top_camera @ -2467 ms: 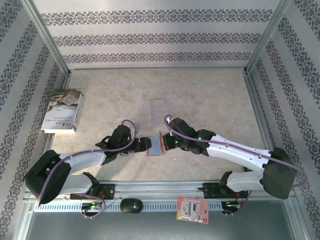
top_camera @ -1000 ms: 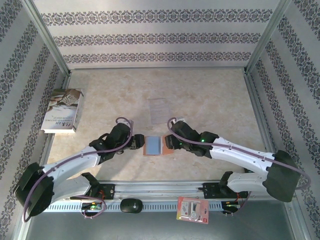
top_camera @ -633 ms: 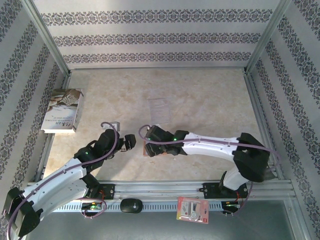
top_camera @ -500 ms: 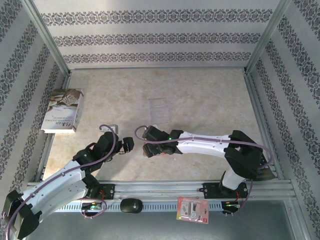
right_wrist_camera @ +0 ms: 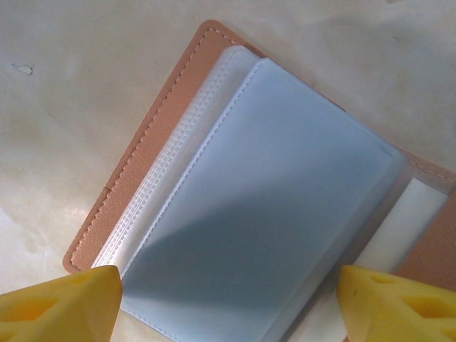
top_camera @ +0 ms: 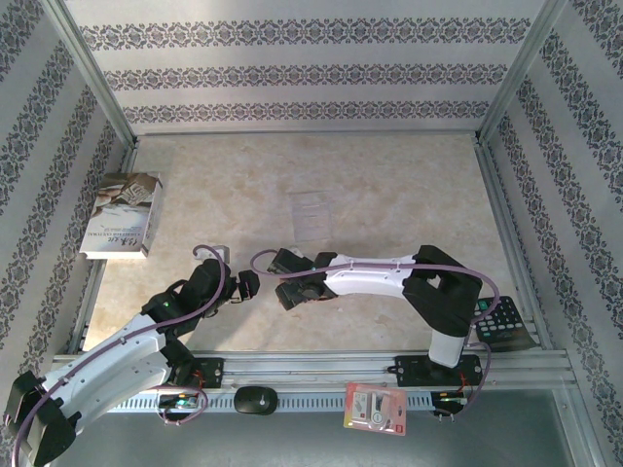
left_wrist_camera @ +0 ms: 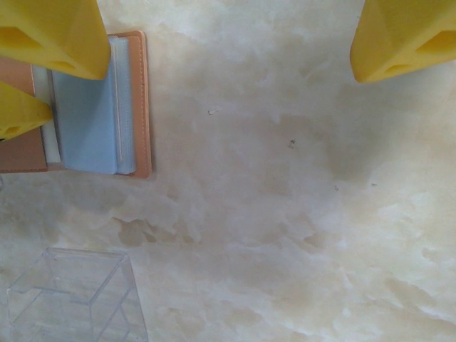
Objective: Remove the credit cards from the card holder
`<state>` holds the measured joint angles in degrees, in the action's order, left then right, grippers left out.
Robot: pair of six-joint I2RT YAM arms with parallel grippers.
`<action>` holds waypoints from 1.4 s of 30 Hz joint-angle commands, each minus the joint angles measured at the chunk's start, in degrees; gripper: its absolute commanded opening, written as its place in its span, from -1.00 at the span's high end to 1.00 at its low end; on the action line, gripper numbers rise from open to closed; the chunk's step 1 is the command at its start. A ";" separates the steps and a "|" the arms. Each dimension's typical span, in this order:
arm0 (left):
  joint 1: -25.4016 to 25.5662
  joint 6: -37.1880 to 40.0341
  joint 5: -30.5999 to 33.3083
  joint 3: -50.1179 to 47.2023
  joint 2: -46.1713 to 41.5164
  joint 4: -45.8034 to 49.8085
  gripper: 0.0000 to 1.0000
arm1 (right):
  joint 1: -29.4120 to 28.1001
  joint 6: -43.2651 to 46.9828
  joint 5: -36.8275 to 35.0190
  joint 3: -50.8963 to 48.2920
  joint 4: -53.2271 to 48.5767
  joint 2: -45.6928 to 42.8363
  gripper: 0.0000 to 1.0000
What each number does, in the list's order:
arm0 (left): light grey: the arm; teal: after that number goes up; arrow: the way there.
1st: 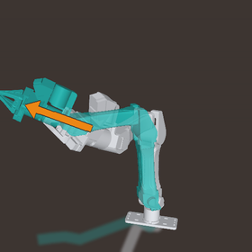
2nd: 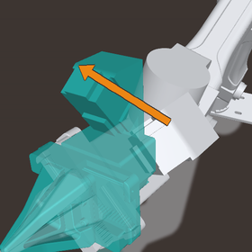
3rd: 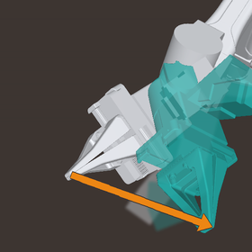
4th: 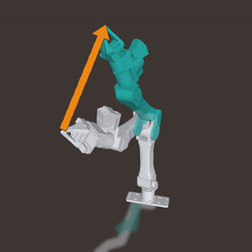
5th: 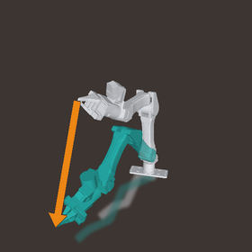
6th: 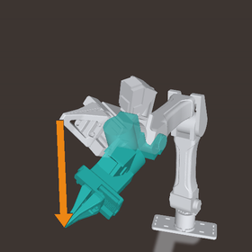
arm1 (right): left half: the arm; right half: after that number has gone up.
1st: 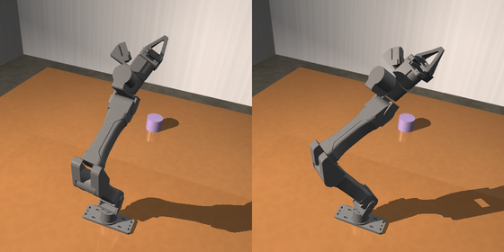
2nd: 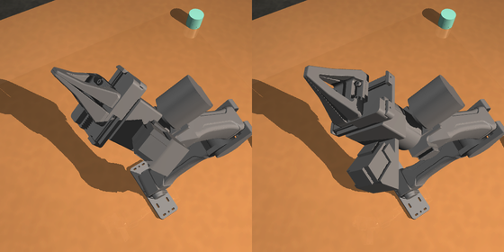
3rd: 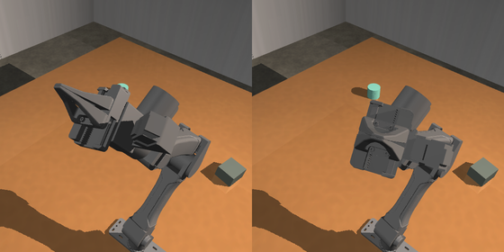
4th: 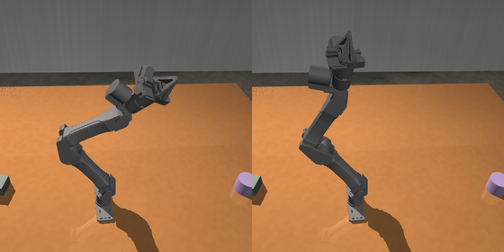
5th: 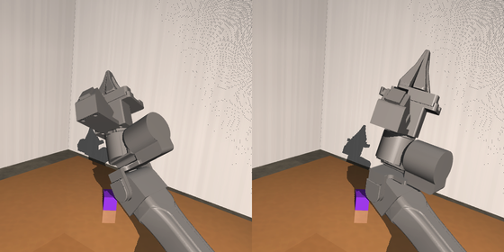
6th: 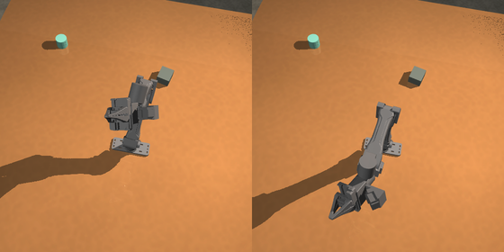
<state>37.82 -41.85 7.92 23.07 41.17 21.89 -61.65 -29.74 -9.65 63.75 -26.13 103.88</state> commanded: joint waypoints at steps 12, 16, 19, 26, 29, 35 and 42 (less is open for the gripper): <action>0.23 0.62 -4.67 -0.70 2.76 -4.33 -0.71 | -0.05 0.39 -1.56 -1.18 -0.44 1.04 -0.13; 0.26 0.90 -7.04 -1.01 5.11 -8.27 -0.69 | 0.22 0.75 -1.19 -2.83 1.51 -0.45 0.12; 0.24 1.23 -8.41 -0.77 8.05 -11.10 -0.67 | 0.64 0.91 -0.51 -4.50 3.58 -1.66 0.24; 0.24 0.75 -8.91 0.05 11.85 -12.79 -0.62 | 1.54 1.86 2.26 -6.79 7.95 -4.39 -0.47; 0.28 0.41 -7.99 -0.56 9.66 -11.77 -0.63 | 1.53 1.79 2.73 -5.54 8.07 -3.66 -0.59; 0.26 -0.10 -6.57 -1.27 5.79 -8.36 -0.65 | 0.92 1.78 2.66 -3.90 7.87 -2.52 -0.78; 0.23 0.32 -6.86 -1.43 5.56 -8.30 -0.65 | 0.94 1.17 3.02 -3.72 6.76 -0.01 -0.66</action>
<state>37.82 -41.45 0.43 22.24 46.98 12.43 -60.53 -28.12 -7.22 59.24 -18.15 102.28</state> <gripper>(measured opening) 0.827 0.834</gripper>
